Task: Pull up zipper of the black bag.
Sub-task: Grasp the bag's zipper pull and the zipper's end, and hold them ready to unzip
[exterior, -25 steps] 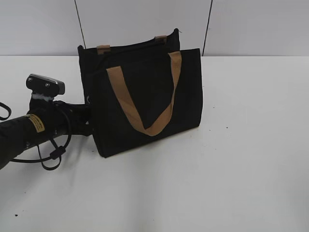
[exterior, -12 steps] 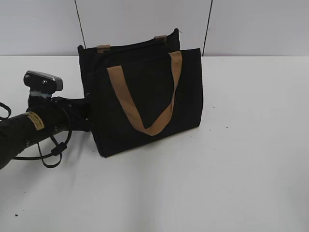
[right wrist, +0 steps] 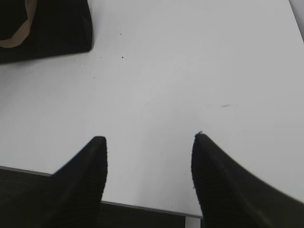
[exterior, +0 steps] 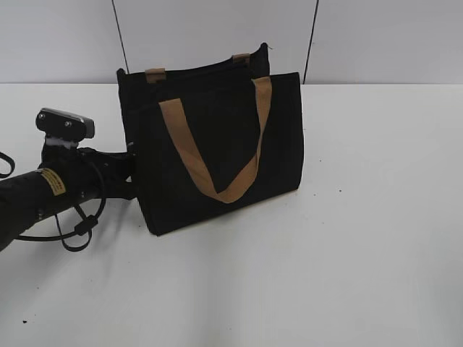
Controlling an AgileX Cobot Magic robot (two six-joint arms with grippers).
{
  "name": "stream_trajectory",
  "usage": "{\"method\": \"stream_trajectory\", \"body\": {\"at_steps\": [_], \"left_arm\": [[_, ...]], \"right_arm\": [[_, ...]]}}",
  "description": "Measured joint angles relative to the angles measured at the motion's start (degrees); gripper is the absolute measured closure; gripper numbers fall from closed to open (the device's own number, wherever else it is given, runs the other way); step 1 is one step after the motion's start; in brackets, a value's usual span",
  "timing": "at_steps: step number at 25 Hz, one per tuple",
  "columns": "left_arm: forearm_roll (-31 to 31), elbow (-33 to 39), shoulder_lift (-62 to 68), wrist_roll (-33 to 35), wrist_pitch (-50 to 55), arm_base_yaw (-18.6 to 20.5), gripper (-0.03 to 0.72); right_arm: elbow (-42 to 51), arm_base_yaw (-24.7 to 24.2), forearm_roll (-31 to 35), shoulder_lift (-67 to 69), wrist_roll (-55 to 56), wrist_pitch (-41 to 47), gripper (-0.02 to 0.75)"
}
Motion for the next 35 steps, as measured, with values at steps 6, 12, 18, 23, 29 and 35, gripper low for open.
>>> {"method": "stream_trajectory", "body": {"at_steps": [6,12,18,23,29,35], "left_arm": [[-0.4,1.7,-6.4,0.0,4.8,0.0,0.654],[0.1,2.9,-17.0,0.0,12.0,0.0,0.655],[0.4,3.0,-27.0,0.0,20.5,0.0,0.655],[1.1,3.1,-35.6,0.0,27.8,0.0,0.655],[1.8,3.1,-43.6,-0.6,34.8,0.0,0.655],[3.6,3.1,-47.8,-3.2,37.6,-0.1,0.655]], "right_arm": [[0.0,0.0,0.0,0.0,0.0,0.0,0.302],[0.0,0.0,0.0,0.0,0.0,0.0,0.302],[0.0,0.0,0.0,0.0,0.0,0.0,0.302],[0.0,0.0,0.0,0.0,0.0,0.0,0.302],[0.0,0.0,0.0,0.0,0.0,0.0,0.302],[0.0,0.0,0.0,0.0,0.0,0.0,0.302]]}}
